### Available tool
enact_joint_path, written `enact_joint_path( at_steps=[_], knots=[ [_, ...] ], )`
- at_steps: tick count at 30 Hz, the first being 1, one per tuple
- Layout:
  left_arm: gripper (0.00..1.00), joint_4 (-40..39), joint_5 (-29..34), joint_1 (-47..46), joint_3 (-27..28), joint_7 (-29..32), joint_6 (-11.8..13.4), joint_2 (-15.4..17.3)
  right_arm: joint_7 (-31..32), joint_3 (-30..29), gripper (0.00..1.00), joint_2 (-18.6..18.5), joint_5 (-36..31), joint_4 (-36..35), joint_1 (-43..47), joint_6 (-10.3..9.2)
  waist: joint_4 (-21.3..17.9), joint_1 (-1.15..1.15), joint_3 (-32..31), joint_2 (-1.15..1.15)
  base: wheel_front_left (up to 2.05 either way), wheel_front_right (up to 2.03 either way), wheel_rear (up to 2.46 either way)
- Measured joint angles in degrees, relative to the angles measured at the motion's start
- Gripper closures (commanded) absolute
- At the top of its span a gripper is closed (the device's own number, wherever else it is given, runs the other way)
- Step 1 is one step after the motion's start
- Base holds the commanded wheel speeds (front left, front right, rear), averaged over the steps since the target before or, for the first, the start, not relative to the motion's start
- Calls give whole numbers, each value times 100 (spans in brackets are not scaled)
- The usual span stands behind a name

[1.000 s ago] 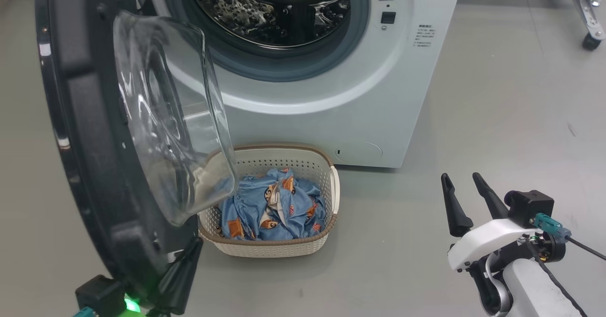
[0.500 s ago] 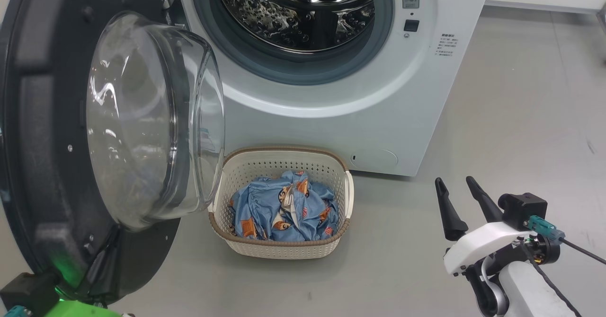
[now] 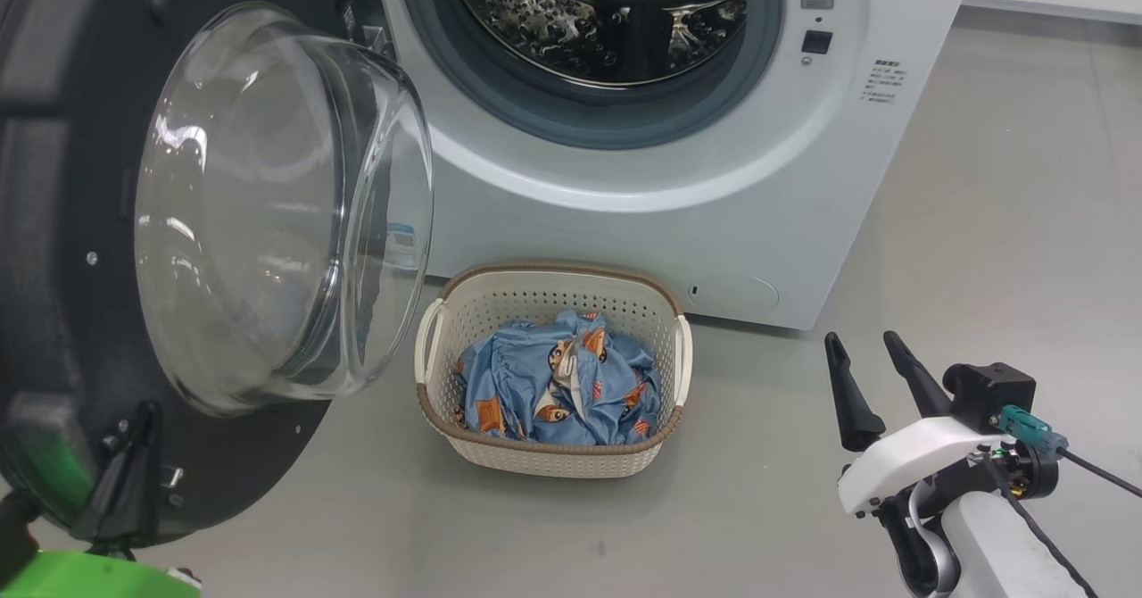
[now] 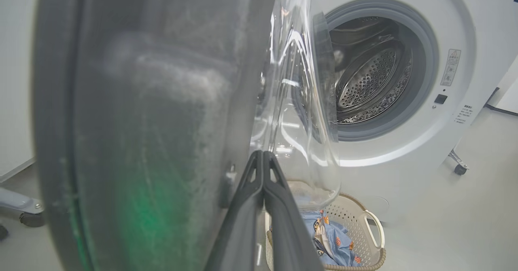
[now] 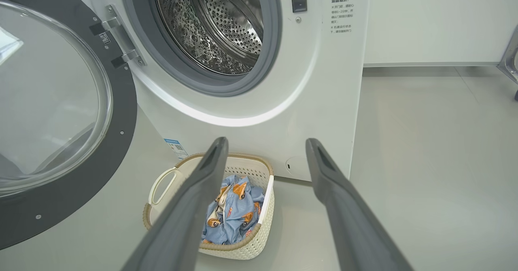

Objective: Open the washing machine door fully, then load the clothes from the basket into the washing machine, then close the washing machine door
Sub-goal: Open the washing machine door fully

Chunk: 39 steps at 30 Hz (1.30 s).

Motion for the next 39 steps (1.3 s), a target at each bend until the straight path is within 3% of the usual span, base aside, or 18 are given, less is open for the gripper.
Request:
enact_joint_path(
  at_steps=[26,35,39],
  knots=[
    [100,894,-508,-914,555,477,-113,641,0,33,0,129,-131,45,-385,18,354,0,496,0,0,0,0],
    [100,1479,-669,-1413,747,776,-210,978,0,63,0,192,-199,76,-530,18,378,0,703,0,0,0,0],
    [100,1685,-549,-1645,689,868,-269,1288,0,66,0,227,-203,96,-669,47,361,0,796,0,0,0,0]
  ],
)
